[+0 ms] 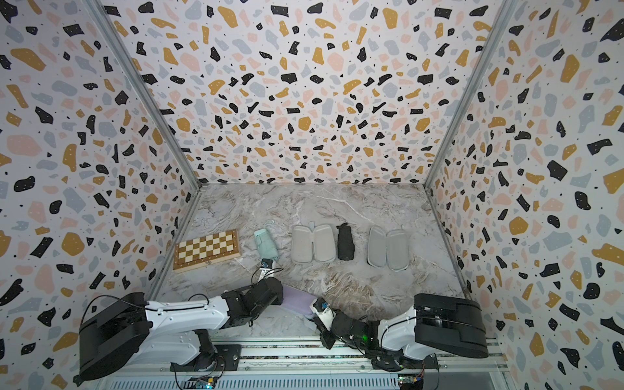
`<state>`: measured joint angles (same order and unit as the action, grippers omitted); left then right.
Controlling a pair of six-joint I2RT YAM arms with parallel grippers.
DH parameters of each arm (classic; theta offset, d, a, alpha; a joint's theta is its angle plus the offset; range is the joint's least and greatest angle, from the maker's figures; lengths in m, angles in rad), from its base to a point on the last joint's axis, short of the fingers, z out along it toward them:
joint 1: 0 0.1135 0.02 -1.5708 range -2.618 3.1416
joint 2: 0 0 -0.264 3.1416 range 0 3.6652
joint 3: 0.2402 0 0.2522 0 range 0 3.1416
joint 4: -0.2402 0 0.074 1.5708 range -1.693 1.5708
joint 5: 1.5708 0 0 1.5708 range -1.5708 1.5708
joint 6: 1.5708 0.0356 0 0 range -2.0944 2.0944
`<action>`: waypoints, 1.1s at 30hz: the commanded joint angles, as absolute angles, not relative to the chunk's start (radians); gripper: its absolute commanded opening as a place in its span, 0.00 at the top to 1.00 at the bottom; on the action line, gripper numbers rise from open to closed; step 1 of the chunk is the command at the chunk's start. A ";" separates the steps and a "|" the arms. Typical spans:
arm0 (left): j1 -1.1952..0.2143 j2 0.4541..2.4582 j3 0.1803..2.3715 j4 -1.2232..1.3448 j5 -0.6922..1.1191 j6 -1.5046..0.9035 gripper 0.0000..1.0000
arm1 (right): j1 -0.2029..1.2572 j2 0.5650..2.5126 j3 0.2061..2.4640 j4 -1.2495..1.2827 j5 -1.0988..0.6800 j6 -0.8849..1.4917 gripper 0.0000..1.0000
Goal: Put umbrellas into zippered umbrella sleeves
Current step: Zip the zipper on the umbrella sleeve.
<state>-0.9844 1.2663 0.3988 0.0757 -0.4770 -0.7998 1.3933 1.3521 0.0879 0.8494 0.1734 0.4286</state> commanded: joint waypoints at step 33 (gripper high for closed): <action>-0.956 1.013 0.271 0.009 -0.447 -0.767 0.62 | 1.237 1.389 0.144 0.783 0.119 0.408 0.74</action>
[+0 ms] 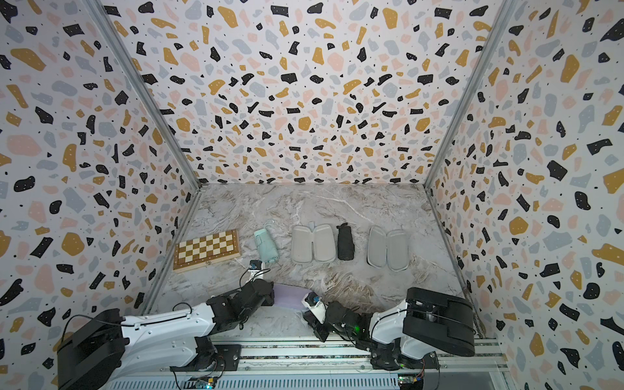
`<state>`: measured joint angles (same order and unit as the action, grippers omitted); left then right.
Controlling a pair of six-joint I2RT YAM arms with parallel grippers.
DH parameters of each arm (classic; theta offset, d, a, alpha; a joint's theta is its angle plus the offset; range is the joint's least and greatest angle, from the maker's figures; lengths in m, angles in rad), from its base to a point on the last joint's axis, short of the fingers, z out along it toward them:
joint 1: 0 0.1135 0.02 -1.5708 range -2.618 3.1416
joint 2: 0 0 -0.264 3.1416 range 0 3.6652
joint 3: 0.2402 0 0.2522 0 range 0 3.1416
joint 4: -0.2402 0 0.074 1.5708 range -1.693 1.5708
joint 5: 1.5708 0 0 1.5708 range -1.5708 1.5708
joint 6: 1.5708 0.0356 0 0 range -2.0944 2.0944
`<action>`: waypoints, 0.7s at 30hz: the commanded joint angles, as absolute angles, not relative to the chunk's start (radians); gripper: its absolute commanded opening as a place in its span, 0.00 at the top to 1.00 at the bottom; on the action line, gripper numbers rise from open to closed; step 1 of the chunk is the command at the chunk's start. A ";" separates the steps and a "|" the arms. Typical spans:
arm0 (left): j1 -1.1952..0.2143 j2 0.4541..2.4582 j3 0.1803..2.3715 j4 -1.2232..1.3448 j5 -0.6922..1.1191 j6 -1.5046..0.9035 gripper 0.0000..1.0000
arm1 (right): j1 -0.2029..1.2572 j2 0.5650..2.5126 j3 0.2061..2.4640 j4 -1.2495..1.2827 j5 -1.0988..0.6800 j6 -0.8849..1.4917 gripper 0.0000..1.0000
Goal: Put umbrellas into zippered umbrella sleeves
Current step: Zip the zipper on the umbrella sleeve.
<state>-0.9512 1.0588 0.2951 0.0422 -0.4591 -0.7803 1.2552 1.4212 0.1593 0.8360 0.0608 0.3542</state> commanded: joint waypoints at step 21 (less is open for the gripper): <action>-0.772 0.849 0.361 0.036 -0.219 -0.676 0.01 | 1.037 1.035 0.244 0.602 0.161 0.275 0.00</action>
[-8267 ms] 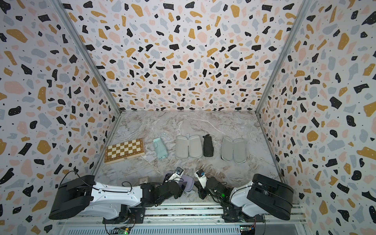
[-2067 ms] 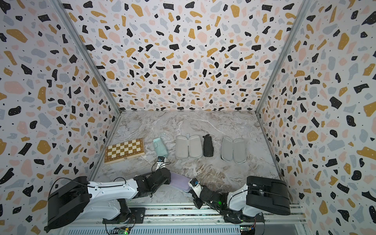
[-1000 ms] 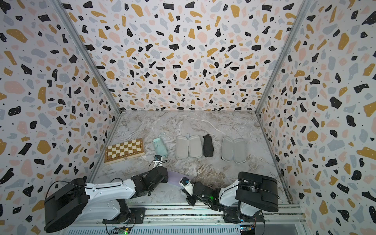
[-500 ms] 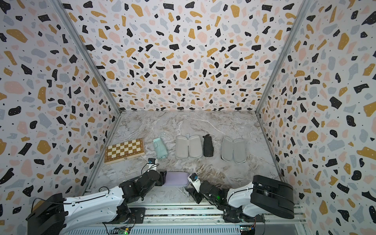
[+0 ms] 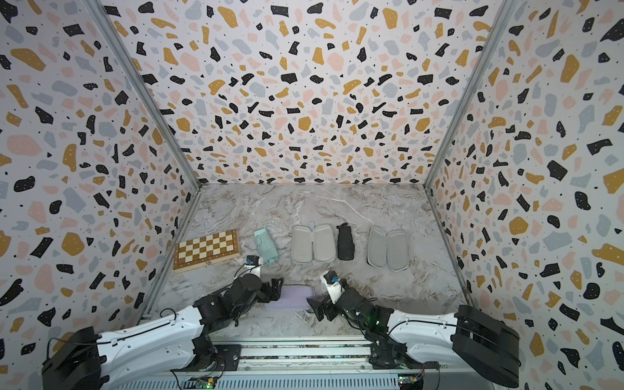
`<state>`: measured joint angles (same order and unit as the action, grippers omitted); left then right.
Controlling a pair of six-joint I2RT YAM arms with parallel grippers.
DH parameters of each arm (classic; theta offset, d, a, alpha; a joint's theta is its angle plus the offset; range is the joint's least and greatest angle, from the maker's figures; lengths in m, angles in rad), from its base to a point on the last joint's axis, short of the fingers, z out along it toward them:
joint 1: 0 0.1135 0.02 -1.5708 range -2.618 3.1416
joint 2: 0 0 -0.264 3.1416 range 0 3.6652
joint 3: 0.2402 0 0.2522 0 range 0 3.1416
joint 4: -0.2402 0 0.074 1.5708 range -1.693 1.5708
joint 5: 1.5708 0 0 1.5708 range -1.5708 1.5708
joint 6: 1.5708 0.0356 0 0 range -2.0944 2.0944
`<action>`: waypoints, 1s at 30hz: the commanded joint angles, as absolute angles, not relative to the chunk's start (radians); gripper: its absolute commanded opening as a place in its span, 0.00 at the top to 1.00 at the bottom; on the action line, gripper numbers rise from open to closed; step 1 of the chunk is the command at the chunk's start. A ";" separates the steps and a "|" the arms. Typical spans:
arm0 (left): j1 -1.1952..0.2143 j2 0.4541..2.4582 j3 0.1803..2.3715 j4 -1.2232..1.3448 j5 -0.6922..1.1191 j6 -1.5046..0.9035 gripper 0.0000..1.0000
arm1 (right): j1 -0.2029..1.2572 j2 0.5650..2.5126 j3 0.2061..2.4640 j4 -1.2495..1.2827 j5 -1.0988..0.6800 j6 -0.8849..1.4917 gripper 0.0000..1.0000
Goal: Put umbrellas into zippered umbrella sleeves
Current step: Zip the zipper on the umbrella sleeve, then pick up the umbrella from the center of the board.
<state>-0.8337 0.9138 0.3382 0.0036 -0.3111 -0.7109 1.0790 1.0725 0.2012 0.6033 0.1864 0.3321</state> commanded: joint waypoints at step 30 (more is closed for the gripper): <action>-0.360 1.725 1.026 -0.259 -0.073 -0.503 0.10 | 0.611 1.137 0.496 0.414 -0.068 0.226 0.00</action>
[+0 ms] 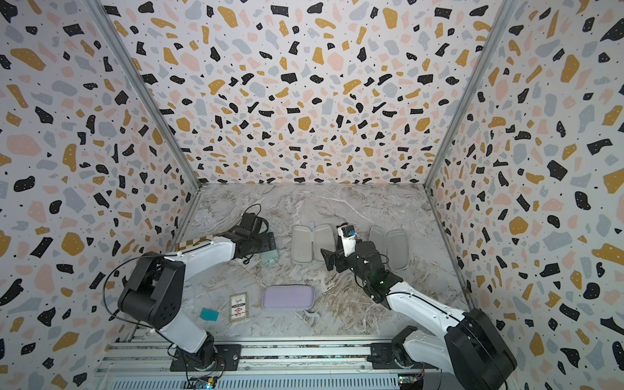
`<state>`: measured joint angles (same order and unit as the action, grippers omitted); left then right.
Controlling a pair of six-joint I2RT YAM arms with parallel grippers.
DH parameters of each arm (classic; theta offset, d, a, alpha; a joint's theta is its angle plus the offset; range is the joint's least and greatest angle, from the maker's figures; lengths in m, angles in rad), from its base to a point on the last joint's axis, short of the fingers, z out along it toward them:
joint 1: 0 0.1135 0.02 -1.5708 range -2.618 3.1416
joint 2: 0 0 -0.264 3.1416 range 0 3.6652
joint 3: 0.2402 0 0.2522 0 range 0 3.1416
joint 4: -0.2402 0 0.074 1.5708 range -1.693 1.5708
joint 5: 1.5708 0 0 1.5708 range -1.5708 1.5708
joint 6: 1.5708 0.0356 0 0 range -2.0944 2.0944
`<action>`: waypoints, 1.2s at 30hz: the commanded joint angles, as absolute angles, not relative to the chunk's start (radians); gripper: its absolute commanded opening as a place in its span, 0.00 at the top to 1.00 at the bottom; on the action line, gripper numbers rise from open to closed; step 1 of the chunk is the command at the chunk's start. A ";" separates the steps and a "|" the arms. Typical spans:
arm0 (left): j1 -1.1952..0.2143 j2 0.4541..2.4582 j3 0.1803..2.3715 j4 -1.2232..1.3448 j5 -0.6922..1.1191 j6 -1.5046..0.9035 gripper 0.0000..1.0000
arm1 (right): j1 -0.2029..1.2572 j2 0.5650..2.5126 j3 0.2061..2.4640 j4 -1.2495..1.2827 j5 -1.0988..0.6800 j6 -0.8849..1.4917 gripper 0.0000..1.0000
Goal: Put umbrellas into zippered umbrella sleeves
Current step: Pick up the umbrella from the center of the board.
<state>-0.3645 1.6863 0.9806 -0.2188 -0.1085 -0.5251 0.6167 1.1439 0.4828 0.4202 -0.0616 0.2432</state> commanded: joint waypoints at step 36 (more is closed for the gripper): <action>-0.563 1.637 1.161 -0.368 -0.230 -0.488 0.62 | 0.592 1.108 0.476 0.448 -0.063 0.242 0.00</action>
